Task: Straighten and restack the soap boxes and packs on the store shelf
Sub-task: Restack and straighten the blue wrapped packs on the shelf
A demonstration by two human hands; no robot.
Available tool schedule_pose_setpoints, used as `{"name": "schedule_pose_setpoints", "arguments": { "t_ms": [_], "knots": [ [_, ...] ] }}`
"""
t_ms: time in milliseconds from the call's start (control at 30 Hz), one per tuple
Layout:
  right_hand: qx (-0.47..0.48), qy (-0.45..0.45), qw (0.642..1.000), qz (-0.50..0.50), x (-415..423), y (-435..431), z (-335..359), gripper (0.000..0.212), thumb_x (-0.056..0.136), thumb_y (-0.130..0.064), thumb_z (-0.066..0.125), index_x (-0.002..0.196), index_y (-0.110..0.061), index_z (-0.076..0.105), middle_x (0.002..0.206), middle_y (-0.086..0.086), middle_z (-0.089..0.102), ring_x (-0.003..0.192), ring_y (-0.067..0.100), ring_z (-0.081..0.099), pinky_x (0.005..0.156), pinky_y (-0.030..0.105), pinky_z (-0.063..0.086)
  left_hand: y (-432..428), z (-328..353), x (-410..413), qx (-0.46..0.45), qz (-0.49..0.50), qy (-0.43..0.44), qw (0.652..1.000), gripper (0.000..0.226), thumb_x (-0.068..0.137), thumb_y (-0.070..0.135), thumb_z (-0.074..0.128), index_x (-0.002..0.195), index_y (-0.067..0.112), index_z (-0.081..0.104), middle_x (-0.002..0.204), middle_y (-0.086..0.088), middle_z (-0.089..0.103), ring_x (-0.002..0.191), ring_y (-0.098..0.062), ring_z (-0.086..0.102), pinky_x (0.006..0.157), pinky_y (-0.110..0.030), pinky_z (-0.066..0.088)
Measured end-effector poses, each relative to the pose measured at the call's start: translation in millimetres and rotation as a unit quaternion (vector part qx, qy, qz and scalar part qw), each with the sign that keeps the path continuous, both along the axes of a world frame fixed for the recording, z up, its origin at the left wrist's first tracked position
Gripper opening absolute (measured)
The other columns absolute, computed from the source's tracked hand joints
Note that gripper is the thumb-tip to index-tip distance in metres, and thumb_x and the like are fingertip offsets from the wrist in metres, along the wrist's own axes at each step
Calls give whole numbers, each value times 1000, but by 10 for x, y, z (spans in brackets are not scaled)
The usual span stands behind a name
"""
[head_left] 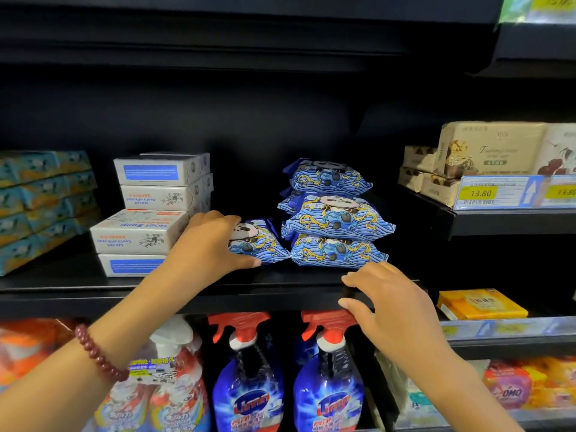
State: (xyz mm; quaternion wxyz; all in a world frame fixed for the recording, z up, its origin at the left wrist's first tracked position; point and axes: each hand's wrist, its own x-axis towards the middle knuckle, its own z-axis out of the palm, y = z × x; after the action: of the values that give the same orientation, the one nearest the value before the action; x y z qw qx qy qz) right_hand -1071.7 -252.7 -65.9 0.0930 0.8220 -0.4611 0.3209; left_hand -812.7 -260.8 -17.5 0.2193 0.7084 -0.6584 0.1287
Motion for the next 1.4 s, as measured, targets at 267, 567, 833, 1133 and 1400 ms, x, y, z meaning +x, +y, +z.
{"name": "schedule_pose_setpoints", "arguments": {
  "t_ms": [267, 567, 833, 1133, 1400],
  "knots": [
    [-56, -9, 998, 0, 17, 26, -33, 31, 58, -20, 88, 84, -14, 72, 75, -6, 65, 75, 17, 65, 50, 22, 47, 318, 131, -58, -146, -35, 33, 988, 79, 64, 51, 78, 126, 6, 57, 117, -13, 62, 108, -32, 55, 88, -36, 40],
    [-73, -21, 997, 10, 14, 12, -71, 32, 56, -22, 89, 83, -15, 73, 74, -7, 65, 74, 15, 65, 48, 23, 51, 241, 832, -488, -186, -162, 121, 962, 71, 51, 64, 74, 107, 22, 64, 90, 15, 62, 80, -2, 57, 65, -10, 43],
    [-101, -21, 995, 10, 0, 3, -58, 36, 51, -28, 91, 82, -19, 75, 73, -13, 65, 72, 8, 66, 50, 14, 47, -290, 932, -1002, -81, -214, 36, 973, 72, 63, 53, 79, 121, 17, 58, 111, 2, 63, 99, -13, 58, 87, -31, 48],
    [-117, -17, 993, 11, 3, -12, -87, 36, 51, -29, 91, 82, -21, 74, 75, -13, 65, 73, 8, 65, 52, 13, 47, -239, 622, -831, -146, -211, 44, 965, 72, 64, 50, 79, 127, 21, 57, 125, 5, 57, 119, -16, 47, 100, -28, 36],
    [-114, -14, 993, 13, -8, -24, -118, 36, 53, -29, 90, 84, -21, 73, 78, -14, 65, 74, 7, 65, 53, 12, 46, -286, 646, -870, -143, -206, 20, 968, 55, 70, 50, 74, 119, 26, 63, 115, 7, 64, 112, -17, 52, 91, -31, 41]
  ]
}}
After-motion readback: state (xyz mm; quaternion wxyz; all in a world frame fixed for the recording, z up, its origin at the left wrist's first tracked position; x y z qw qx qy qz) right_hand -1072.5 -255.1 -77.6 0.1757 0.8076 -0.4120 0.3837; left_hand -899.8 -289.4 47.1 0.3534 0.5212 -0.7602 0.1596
